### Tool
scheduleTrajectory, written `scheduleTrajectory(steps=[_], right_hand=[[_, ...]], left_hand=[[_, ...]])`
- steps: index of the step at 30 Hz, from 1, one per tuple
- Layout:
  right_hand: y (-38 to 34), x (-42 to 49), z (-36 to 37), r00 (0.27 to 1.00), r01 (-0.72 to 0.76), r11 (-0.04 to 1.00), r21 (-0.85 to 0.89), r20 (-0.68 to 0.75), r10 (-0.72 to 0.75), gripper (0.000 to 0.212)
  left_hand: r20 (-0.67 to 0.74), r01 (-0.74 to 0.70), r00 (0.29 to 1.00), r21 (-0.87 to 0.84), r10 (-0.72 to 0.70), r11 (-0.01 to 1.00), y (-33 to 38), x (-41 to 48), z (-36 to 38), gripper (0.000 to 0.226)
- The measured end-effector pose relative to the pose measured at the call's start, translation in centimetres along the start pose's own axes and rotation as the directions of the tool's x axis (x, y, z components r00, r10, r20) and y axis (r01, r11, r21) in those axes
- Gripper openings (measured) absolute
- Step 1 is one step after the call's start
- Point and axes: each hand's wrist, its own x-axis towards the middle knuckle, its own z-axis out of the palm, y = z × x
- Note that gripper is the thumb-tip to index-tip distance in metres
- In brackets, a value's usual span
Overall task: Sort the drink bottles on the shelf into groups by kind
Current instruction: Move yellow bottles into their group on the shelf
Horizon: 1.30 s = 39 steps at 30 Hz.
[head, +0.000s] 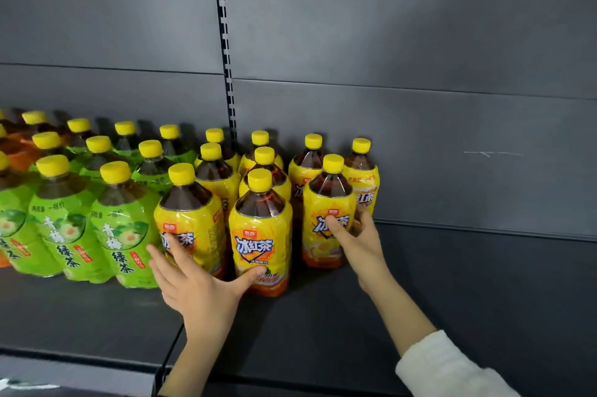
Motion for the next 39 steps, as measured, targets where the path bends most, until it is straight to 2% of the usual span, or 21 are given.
scheduleTrajectory(steps=[2, 5, 10, 14, 15, 17, 19, 20, 24, 30, 33, 35, 37, 39], right_hand=[[-0.4, -0.1, 1.6, 1.0, 0.026, 1.0, 0.002, -0.014, -0.026, 0.067], [-0.5, -0.2, 3.1, 0.996, 0.076, 0.997, -0.032, -0.045, -0.078, 0.073], [-1.0, -0.4, 2.8, 0.997, 0.059, 0.994, -0.097, -0.034, -0.062, 0.065], [-1.5, -3.1, 2.4, 0.948, 0.204, 0.963, -0.177, -0.21, -0.239, 0.048], [-1.5, -4.1, 2.6, 0.947, 0.236, 0.958, -0.164, -0.183, -0.265, 0.043], [-1.3, -5.7, 3.6, 0.977, 0.214, 0.968, -0.129, 0.019, -0.214, 0.042], [-0.4, -6.5, 4.9, 0.974, 0.149, 0.98, -0.129, 0.192, -0.123, 0.056], [0.1, -6.7, 5.5, 0.971, 0.132, 0.983, -0.128, 0.216, -0.103, 0.064], [0.4, -6.5, 7.2, 0.974, 0.146, 0.98, -0.137, 0.194, -0.118, 0.065], [0.8, -6.3, 8.6, 0.973, 0.176, 0.972, -0.155, 0.176, -0.148, 0.067], [0.7, -6.3, 8.1, 0.969, 0.185, 0.968, -0.17, 0.196, -0.151, 0.064], [0.3, -6.0, 7.3, 0.979, 0.174, 0.98, -0.1, 0.121, -0.162, 0.041], [-0.5, -5.2, 5.6, 0.982, 0.166, 0.985, 0.041, -0.098, -0.162, 0.014], [-1.1, -3.3, 3.4, 0.929, 0.161, 0.979, 0.127, -0.355, -0.107, 0.01]], left_hand=[[0.012, -0.018, 1.0, -0.026, 0.019, 0.999, -0.3, 0.1, 0.1, 0.142], [0.017, -0.039, 0.999, -0.069, 0.04, 0.997, -0.5, 0.1, 0.3, 0.14], [0.01, -0.054, 0.998, -0.097, 0.055, 0.994, -0.5, 0.0, -0.1, 0.138], [-0.028, -0.091, 0.996, -0.127, 0.089, 0.988, -1.3, 0.0, -0.7, 0.13], [-0.046, -0.092, 0.995, -0.159, 0.085, 0.983, -1.5, 0.1, -1.0, 0.124], [-0.064, -0.056, 0.997, -0.242, 0.042, 0.969, -2.2, 0.4, -1.8, 0.111], [-0.096, -0.033, 0.995, -0.251, 0.009, 0.967, -2.9, 0.9, -2.6, 0.102], [-0.139, -0.031, 0.99, -0.217, 0.001, 0.976, -3.4, 1.3, -2.8, 0.099], [-0.264, -0.02, 0.965, -0.117, -0.011, 0.993, -5.0, 2.6, -4.1, 0.099], [-0.08, 0.018, 0.996, -0.166, -0.032, 0.986, -6.0, 4.0, -4.8, 0.124], [-0.059, 0.018, 0.998, -0.163, -0.028, 0.987, -6.3, 4.0, -4.8, 0.133], [-0.043, 0.061, 0.997, -0.174, -0.07, 0.983, -6.5, 3.9, -4.7, 0.138], [-0.013, 0.094, 0.995, -0.193, -0.098, 0.977, -6.5, 3.9, -4.7, 0.142], [0.017, 0.118, 0.993, -0.215, -0.117, 0.97, -6.4, 4.0, -4.7, 0.146]])
